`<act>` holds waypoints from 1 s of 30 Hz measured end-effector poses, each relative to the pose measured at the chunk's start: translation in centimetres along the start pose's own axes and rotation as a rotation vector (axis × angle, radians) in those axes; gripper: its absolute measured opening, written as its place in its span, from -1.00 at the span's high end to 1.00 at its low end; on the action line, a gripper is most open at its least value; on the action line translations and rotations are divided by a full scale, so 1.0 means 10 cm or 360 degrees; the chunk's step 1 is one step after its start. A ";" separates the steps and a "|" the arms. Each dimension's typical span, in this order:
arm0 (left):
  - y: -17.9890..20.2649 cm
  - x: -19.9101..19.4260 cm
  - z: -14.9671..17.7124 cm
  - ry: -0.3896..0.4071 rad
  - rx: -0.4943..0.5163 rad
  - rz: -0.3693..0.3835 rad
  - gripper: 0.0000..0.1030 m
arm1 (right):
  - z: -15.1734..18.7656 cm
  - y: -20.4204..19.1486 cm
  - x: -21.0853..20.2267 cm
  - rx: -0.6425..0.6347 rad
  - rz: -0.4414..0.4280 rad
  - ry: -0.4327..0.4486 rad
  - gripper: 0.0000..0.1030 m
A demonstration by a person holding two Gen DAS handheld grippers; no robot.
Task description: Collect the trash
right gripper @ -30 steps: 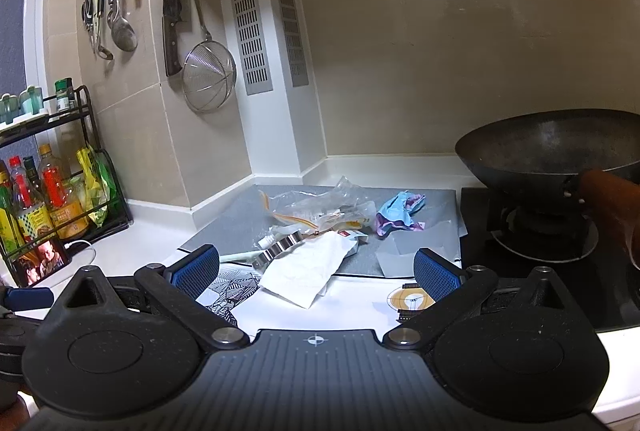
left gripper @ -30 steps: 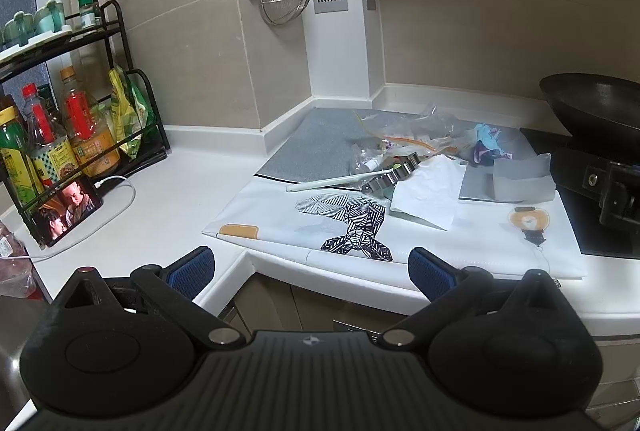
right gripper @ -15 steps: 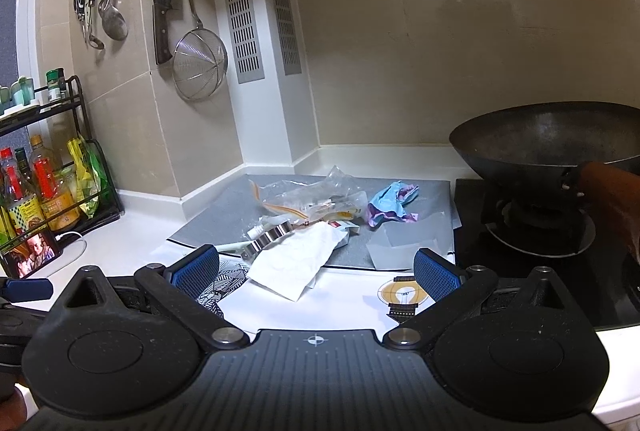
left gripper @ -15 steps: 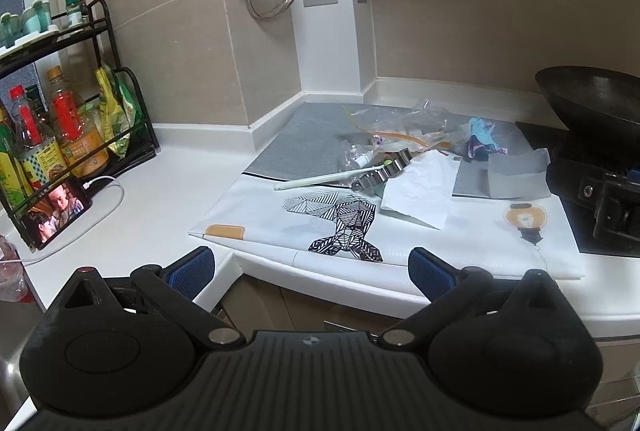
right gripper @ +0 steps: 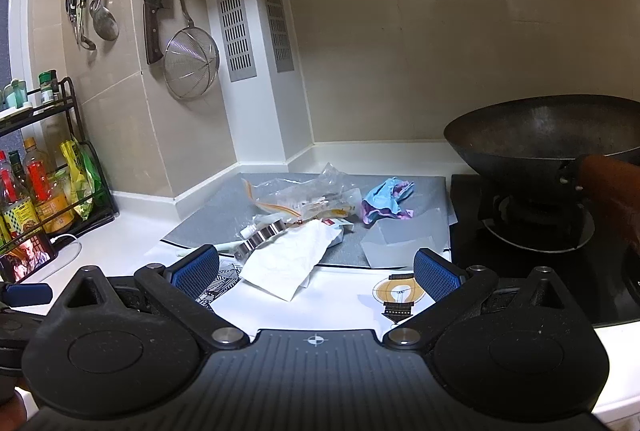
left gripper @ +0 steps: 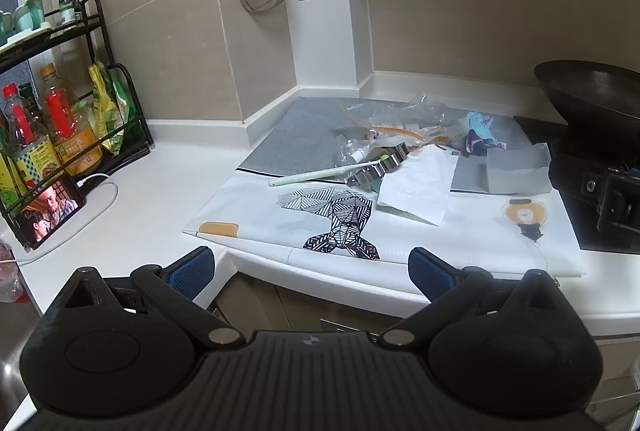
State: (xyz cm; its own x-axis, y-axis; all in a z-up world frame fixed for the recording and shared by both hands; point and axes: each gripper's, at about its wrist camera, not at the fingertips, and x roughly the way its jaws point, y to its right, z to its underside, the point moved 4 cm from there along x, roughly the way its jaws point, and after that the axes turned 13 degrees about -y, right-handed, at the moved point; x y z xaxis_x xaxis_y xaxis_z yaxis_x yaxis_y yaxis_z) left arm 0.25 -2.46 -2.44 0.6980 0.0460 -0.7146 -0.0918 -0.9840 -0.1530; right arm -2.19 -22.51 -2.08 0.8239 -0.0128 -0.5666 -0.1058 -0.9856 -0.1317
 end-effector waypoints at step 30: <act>0.10 0.03 0.01 -0.0001 0.0025 0.0011 -1.00 | 0.05 0.05 0.04 0.0025 0.0010 -0.0023 -1.00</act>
State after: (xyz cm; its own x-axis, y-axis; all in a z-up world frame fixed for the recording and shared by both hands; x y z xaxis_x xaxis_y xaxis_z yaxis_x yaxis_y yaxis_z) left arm 0.32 -3.38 -2.91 0.6968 0.0394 -0.7161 -0.1076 -0.9815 -0.1587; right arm -2.23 -22.97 -2.81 0.8150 -0.0162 -0.5792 -0.1196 -0.9828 -0.1408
